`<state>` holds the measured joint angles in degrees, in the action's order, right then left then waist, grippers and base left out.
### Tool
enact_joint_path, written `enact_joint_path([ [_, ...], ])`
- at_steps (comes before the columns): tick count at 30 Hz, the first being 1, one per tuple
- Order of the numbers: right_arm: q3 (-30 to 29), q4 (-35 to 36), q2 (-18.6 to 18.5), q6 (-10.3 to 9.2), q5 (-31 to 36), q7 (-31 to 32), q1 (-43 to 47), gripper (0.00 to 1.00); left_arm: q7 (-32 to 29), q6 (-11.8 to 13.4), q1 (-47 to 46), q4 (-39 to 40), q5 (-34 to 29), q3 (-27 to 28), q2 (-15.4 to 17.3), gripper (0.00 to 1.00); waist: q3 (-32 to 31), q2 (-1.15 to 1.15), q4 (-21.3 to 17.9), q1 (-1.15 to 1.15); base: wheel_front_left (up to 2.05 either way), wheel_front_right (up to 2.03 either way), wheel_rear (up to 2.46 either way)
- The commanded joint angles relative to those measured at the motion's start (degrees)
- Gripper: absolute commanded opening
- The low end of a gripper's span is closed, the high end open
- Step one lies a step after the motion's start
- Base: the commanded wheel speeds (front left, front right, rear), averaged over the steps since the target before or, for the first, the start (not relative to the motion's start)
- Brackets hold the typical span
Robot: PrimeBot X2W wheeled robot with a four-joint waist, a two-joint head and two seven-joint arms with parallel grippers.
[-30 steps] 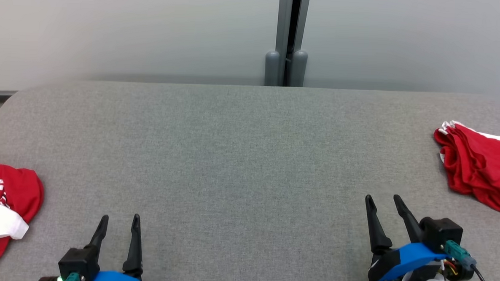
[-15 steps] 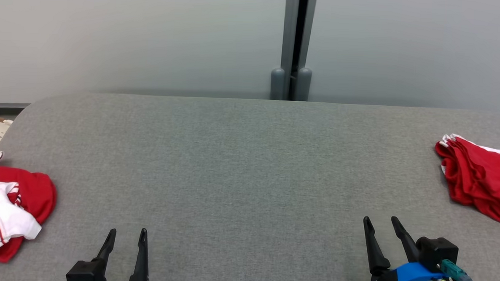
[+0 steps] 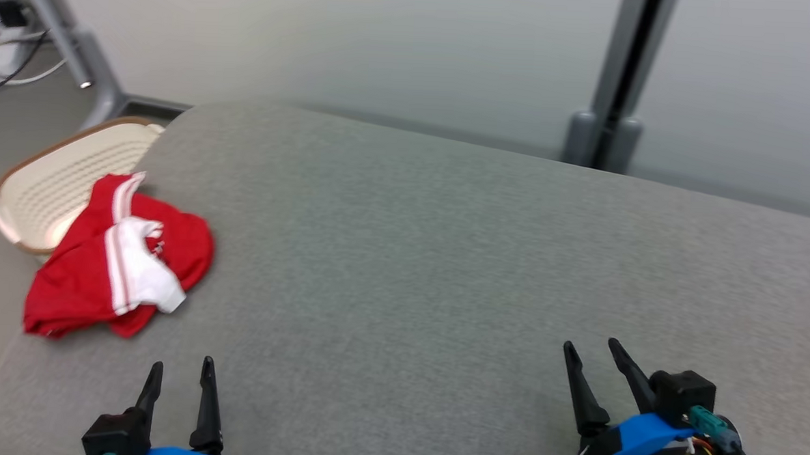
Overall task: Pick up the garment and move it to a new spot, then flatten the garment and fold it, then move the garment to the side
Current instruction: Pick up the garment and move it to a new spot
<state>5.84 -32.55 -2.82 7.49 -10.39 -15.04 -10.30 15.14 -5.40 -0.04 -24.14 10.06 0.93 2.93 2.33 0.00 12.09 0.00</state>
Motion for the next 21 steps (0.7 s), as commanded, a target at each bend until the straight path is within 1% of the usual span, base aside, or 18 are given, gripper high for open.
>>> enact_joint_path([
  [1,0.7,-0.3,-0.14,0.0,-0.68,-0.19,-1.18,1.0,0.0,0.32,-0.16,0.12,0.27,0.64,-0.04,1.0,2.75,0.0,4.32,0.0,0.0,0.0,0.0],
  [7,4.05,-0.88,-0.18,0.0,-2.27,-0.19,-3.15,1.0,0.0,1.04,0.24,0.37,1.26,3.29,-0.03,1.0,3.79,0.0,10.6,0.0,0.0,0.0,0.0],
  [11,5.73,-1.23,-0.19,0.0,-3.32,-0.19,-4.22,1.0,0.0,1.92,0.64,0.49,2.91,4.94,-0.05,1.0,4.08,0.0,13.14,0.0,0.0,0.0,0.0],
  [16,7.9,-0.94,-0.19,0.0,-3.67,-0.19,-5.02,1.0,0.0,1.89,0.53,-0.01,4.95,6.36,-0.05,1.0,4.59,0.0,14.67,0.0,0.0,0.0,0.0],
  [21,8.96,-0.31,-0.2,0.0,-2.66,-0.19,-6.53,1.0,0.0,0.53,-1.79,-0.79,6.07,7.98,-0.05,1.0,6.39,0.0,14.07,0.0,0.0,0.0,0.0],
])
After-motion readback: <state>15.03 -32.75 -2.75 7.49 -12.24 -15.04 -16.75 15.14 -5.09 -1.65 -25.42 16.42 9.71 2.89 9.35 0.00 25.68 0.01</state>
